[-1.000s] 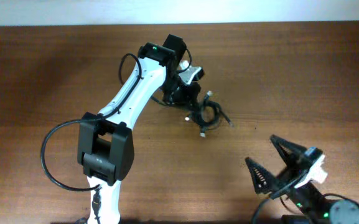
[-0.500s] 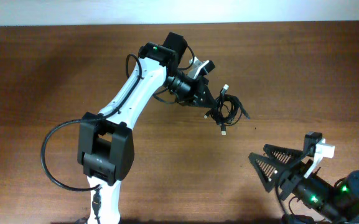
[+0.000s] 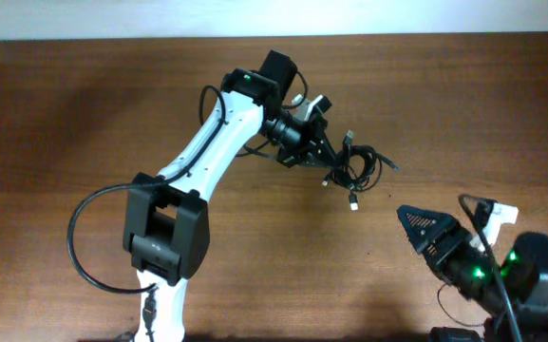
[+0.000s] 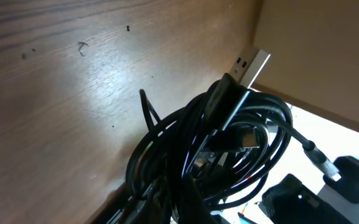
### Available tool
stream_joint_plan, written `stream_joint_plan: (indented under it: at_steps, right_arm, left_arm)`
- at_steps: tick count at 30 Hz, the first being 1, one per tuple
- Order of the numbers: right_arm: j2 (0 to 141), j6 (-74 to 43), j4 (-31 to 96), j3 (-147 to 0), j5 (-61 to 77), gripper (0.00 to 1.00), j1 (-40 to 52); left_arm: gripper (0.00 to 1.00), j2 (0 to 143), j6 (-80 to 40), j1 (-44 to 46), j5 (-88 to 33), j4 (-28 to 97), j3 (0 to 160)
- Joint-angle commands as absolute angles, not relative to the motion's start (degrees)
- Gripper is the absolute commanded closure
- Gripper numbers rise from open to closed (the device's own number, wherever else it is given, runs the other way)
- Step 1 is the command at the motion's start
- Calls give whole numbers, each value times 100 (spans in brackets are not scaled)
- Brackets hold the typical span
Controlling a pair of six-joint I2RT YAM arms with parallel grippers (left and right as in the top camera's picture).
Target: Untangle cables
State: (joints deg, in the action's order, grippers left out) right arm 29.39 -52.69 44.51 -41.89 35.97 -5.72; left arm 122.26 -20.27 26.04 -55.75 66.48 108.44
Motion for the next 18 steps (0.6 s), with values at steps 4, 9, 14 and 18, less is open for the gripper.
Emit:
stream_joint_plan:
  at_steps: [4,9,14,18]
  right_arm:
    - [4392,-5301,3647,-4180,3142,31,198]
    - [5767,-5310,2283,-4180,2663,29,1214]
    - [6340,-5452,2200,-4180,1782,41,1208]
    - [6337,-5452,1780,-4180,1280,59,1199]
  left_arm:
    - [100,12204,-2145,2652,-5402,6646,10923]
    - [100,12204,-2141,2655,-5402,6667,10923]
    - [100,12204,-2093,2655,-5400,6698,10923]
    - [100,12204,-2093,2681,-5400,6711,10923]
